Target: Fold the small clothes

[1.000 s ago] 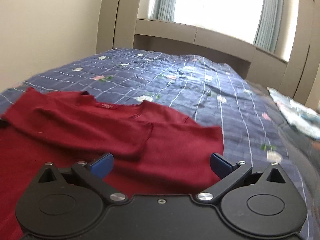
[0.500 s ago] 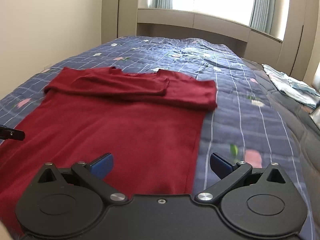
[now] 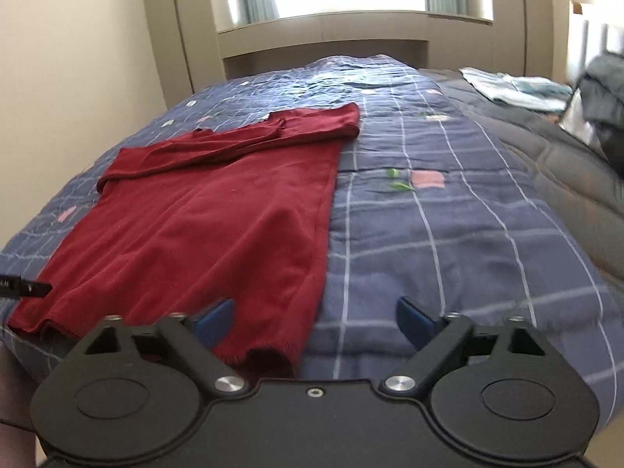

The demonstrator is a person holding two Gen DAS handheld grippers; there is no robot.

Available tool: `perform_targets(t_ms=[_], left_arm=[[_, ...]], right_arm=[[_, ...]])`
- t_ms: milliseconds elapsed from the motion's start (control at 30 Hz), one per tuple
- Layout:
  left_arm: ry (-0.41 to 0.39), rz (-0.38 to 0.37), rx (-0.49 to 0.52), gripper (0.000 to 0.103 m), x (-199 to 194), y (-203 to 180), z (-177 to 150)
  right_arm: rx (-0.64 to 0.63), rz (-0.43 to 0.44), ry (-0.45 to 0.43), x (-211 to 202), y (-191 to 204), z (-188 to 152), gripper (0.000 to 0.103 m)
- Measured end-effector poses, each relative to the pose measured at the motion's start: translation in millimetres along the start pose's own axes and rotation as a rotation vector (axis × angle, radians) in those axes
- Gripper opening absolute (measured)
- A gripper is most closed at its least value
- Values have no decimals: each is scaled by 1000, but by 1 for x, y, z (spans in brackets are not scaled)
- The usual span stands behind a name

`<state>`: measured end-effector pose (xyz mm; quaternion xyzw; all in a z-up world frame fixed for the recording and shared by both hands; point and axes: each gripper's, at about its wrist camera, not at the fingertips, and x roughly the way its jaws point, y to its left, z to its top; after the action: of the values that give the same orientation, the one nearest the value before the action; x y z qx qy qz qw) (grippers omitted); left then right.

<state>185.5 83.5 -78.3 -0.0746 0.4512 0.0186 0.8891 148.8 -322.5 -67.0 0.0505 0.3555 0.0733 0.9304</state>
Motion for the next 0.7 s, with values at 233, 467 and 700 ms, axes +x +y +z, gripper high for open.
perform_targets(t_ms=[233,467,700], left_arm=[[29,-67,3,77,-13,0,-6],[26,-28,46,67,-19,-4,-13],[5,-13,60,86,-27,-4,-20]], right_arm=[[17,44,32,-4,1,-4,4],[-63,-20,7,-19,-10,0,2],[-81,-15,15,-14,-13,-8,9]])
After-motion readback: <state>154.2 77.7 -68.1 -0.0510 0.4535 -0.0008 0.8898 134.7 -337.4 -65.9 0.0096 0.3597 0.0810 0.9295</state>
